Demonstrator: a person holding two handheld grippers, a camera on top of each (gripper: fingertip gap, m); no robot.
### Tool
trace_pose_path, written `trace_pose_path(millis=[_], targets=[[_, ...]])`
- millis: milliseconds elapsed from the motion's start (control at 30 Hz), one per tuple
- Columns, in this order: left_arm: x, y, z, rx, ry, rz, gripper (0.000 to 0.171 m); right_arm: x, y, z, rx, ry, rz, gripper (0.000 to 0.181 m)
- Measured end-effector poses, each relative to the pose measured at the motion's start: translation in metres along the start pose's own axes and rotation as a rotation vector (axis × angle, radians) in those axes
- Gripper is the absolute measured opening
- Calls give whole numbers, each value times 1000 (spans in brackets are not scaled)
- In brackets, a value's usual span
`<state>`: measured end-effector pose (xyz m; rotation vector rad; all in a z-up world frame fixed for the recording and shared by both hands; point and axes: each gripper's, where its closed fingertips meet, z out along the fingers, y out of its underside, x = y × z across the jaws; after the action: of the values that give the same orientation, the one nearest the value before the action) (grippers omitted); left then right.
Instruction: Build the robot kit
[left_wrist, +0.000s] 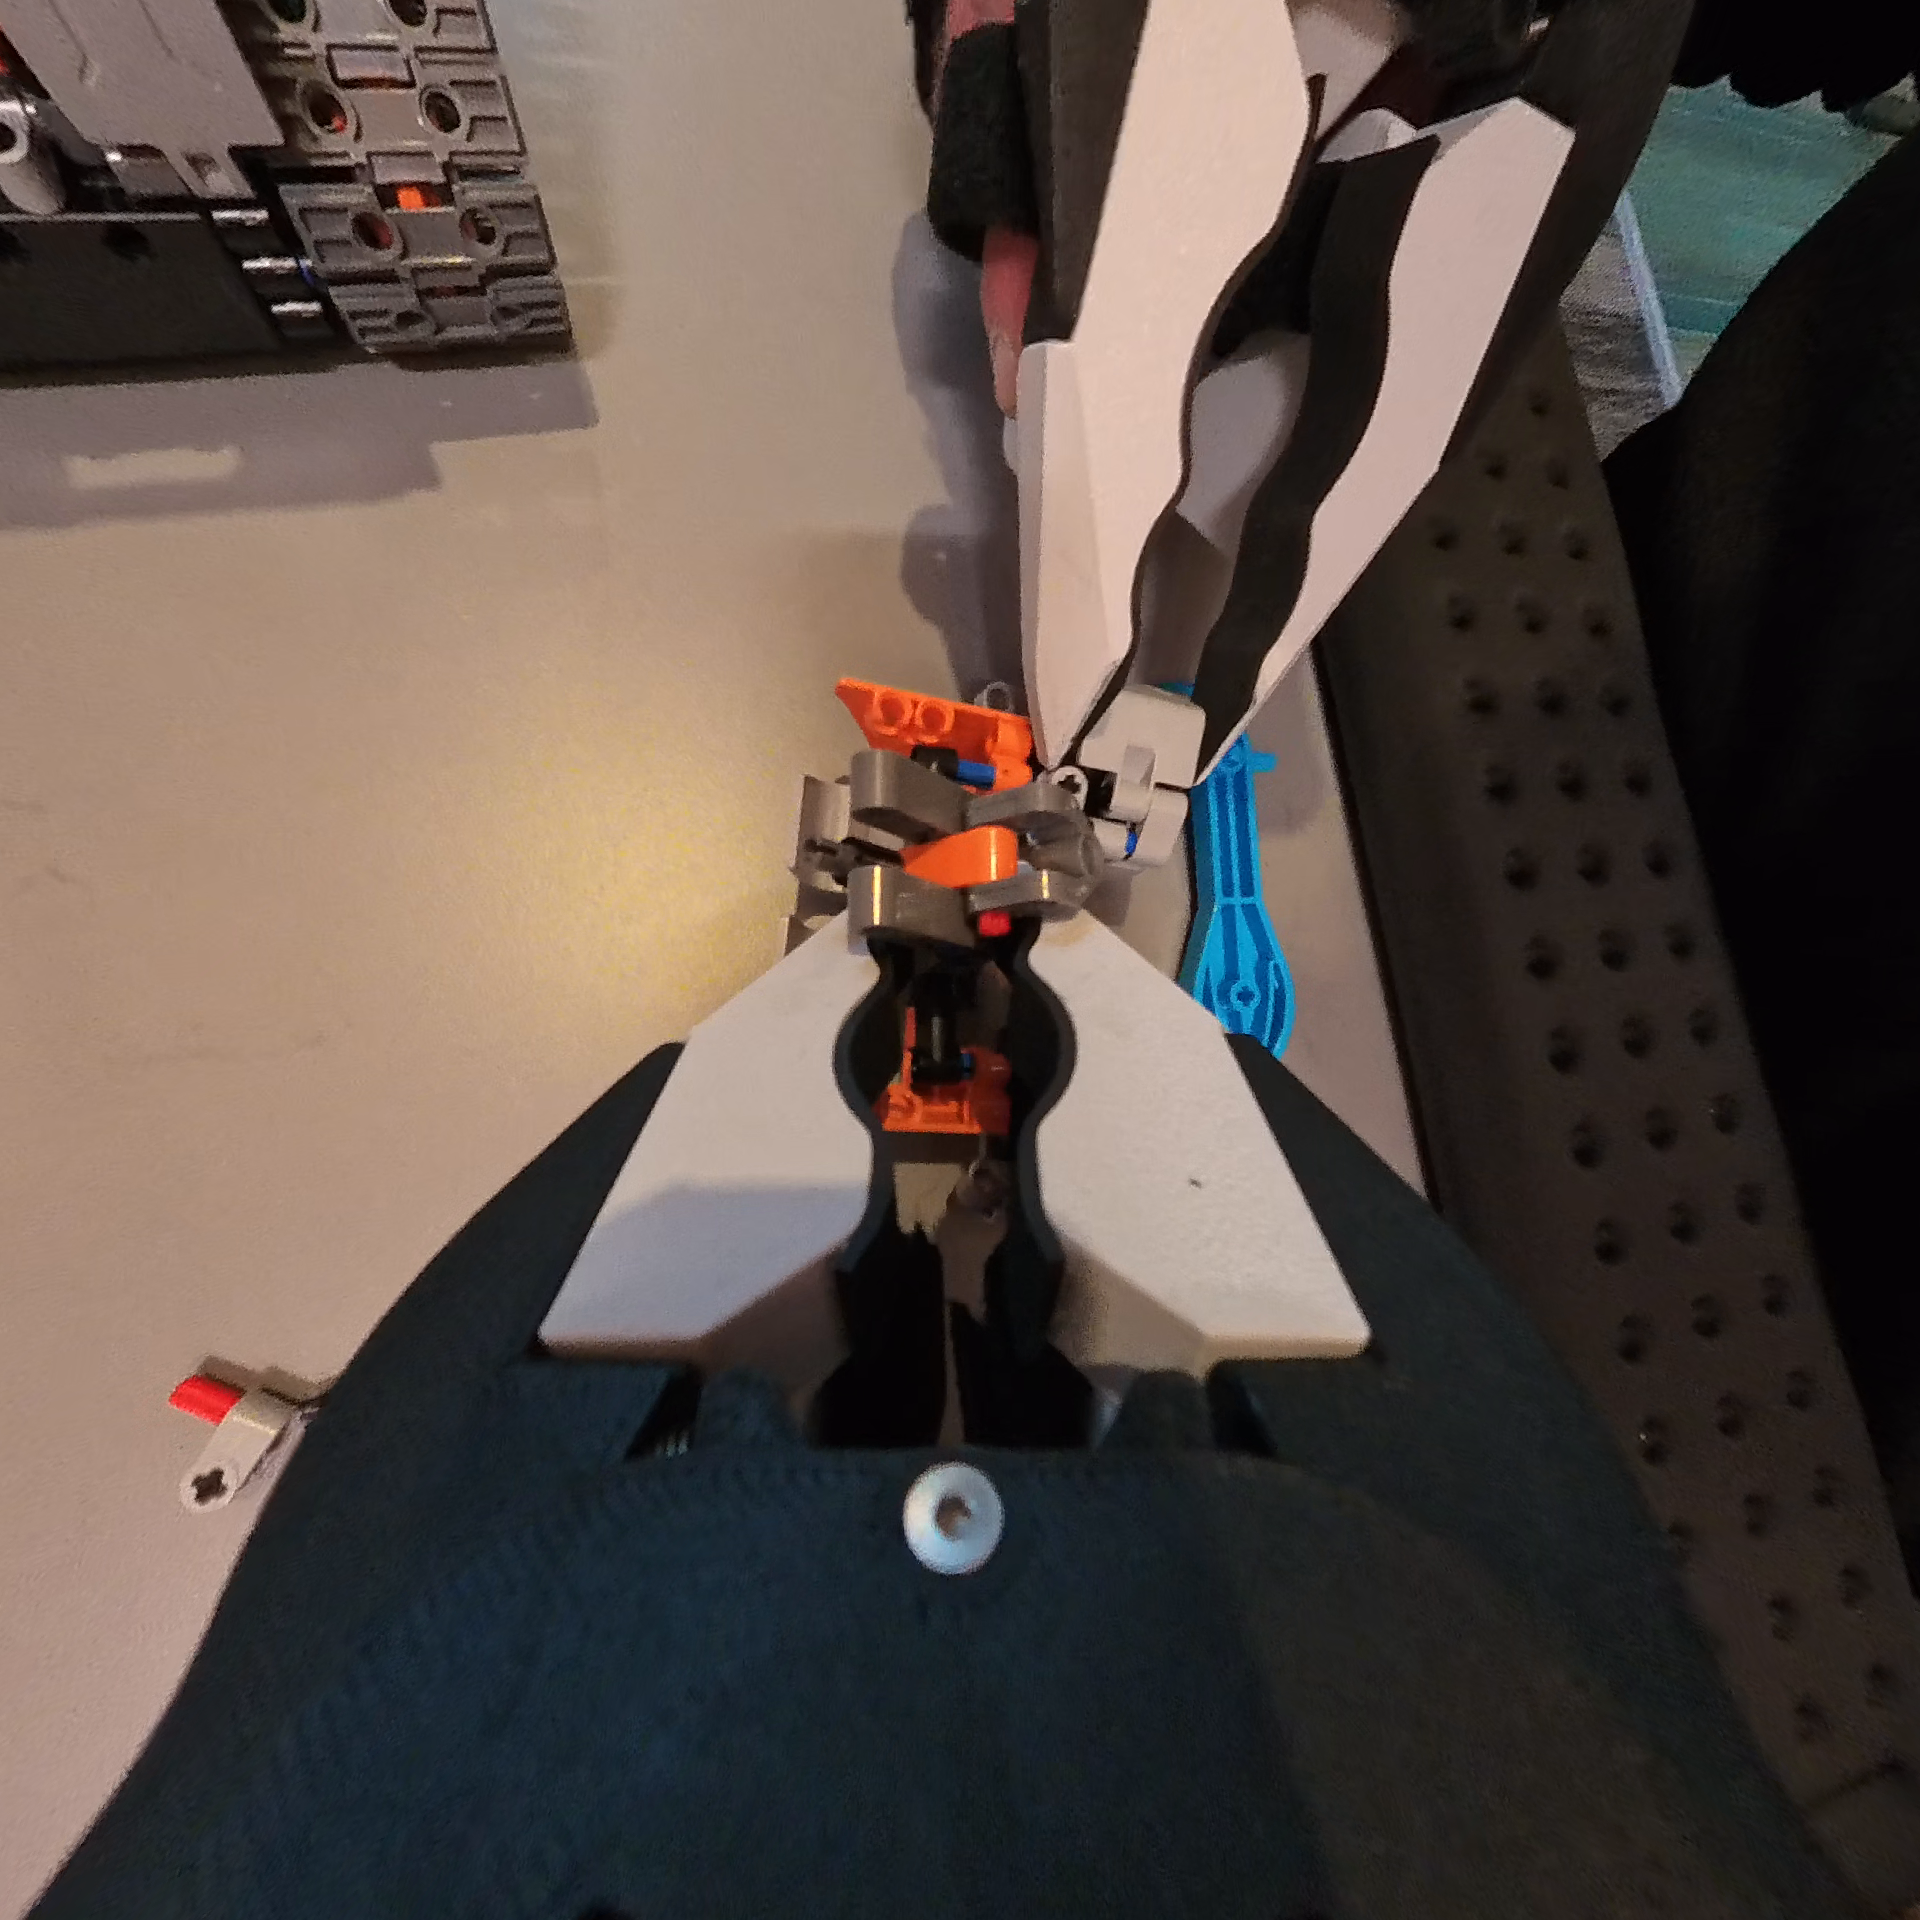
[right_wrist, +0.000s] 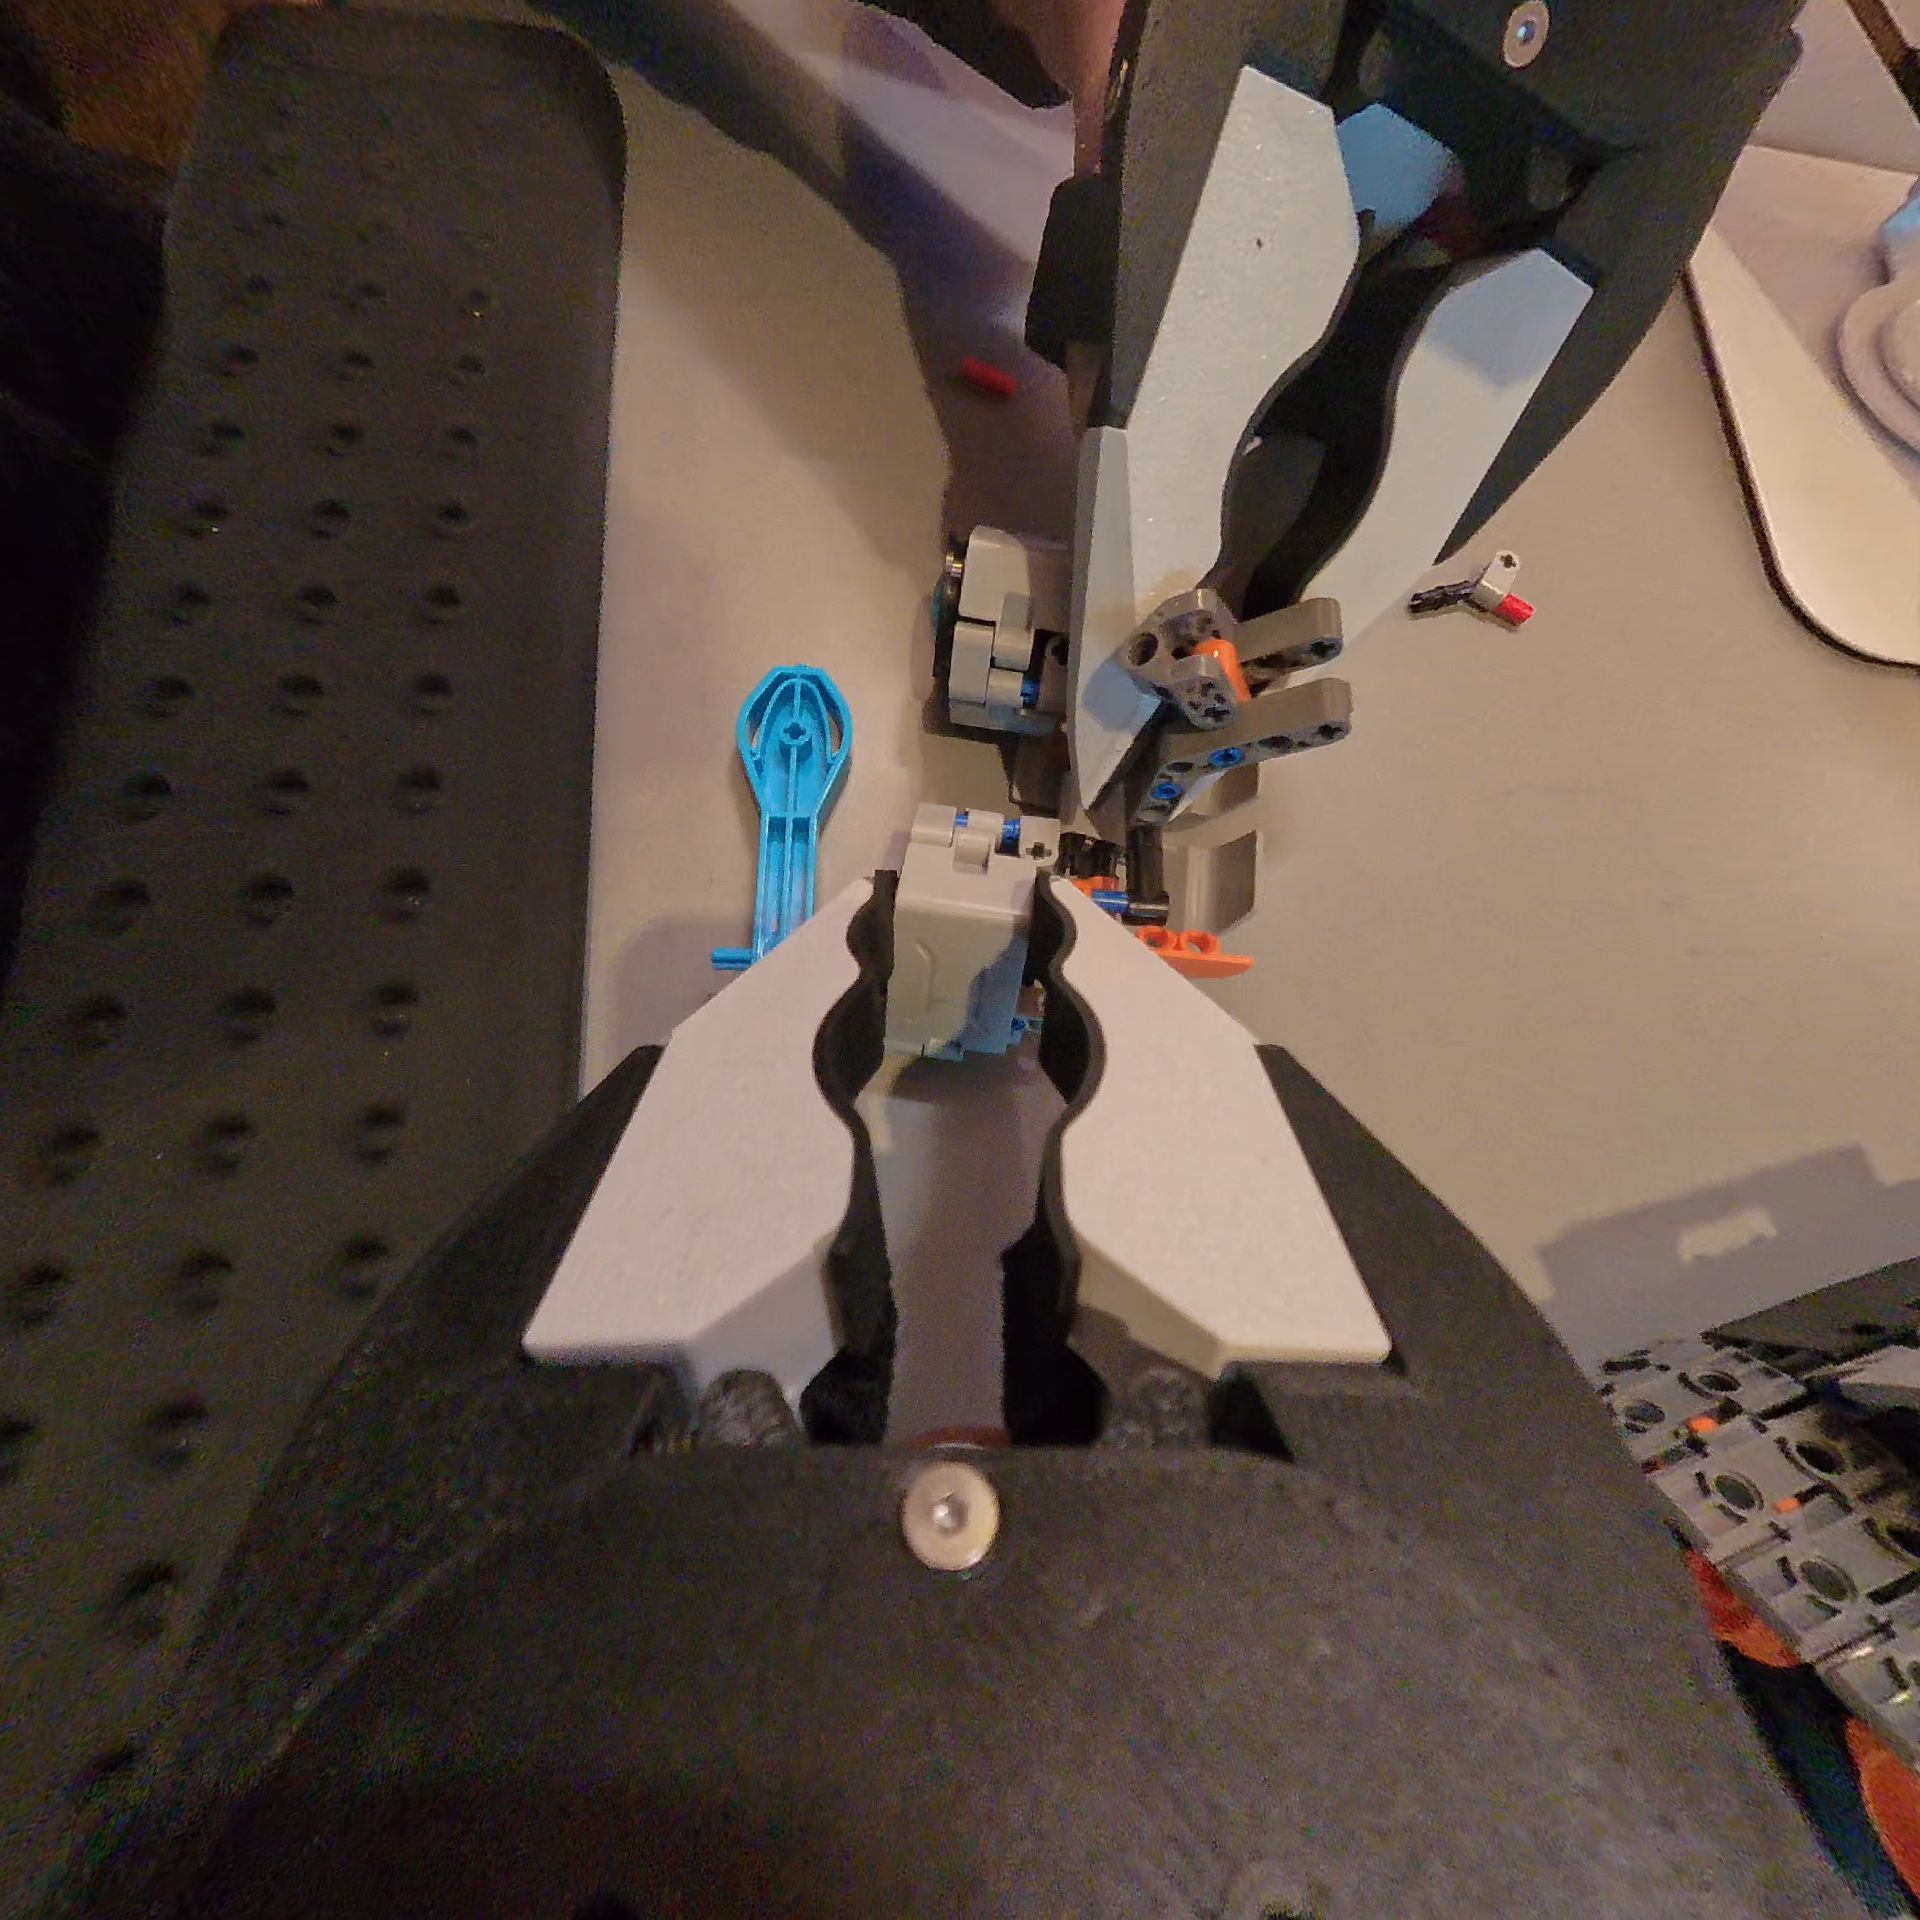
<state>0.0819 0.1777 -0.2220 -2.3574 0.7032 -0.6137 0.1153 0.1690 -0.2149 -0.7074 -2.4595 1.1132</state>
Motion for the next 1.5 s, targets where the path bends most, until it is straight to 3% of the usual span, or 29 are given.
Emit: trace_pose_path(millis=[433, 1300, 1433, 1500], targets=[[3, 0, 2, 36, 24, 10, 12, -2, 1, -1, 11, -21, -14, 24], [14, -2, 8, 16, -6, 190, 9, -7, 5, -9, 44, -176, 3, 24], [19, -1, 7, 24, 30, 141, 13, -8, 0, -13, 54, -150, -14, 30], [20, -1, 2, 29, 8, 126, 32, -5, -7, -18, 72, -126, -7, 44]])
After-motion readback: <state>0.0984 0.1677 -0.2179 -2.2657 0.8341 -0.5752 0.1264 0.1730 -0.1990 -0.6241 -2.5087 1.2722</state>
